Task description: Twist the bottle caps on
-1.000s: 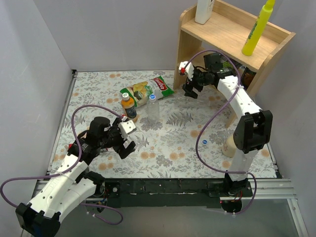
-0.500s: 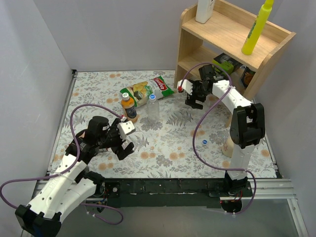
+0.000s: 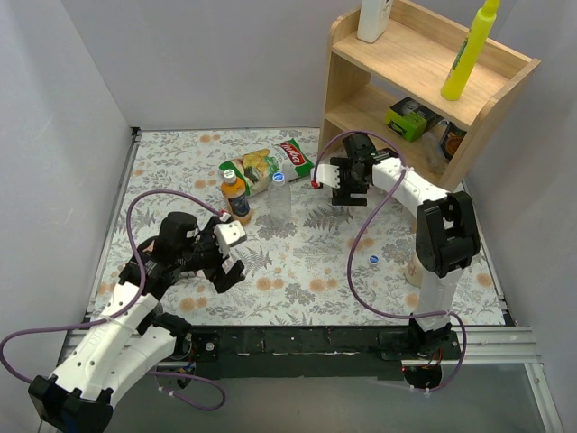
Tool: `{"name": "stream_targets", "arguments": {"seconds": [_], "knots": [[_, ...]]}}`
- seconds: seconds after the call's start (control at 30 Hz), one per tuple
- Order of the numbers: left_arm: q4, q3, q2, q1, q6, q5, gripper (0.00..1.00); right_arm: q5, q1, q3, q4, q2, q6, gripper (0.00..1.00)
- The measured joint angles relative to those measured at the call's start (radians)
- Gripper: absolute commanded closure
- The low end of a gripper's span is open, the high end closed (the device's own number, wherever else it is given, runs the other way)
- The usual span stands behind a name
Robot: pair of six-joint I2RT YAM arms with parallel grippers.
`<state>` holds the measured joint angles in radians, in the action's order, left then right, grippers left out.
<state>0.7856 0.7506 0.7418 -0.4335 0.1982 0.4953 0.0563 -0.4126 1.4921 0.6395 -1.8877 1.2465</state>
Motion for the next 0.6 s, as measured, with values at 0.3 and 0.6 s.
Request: {"name": "stream_targets", "arguments": {"seconds": [0.3, 0.6], "knots": [[0.0, -0.002, -0.018, 0.018, 0.002, 0.022, 0.02, -0.108, 0.065, 0.046, -0.005, -0.111, -0.003, 0.12], [0.009, 0.028, 0.033, 0.019, -0.027, 0.056, 0.02, -0.127, 0.07, 0.086, 0.051, -0.17, -0.014, 0.51]]}}
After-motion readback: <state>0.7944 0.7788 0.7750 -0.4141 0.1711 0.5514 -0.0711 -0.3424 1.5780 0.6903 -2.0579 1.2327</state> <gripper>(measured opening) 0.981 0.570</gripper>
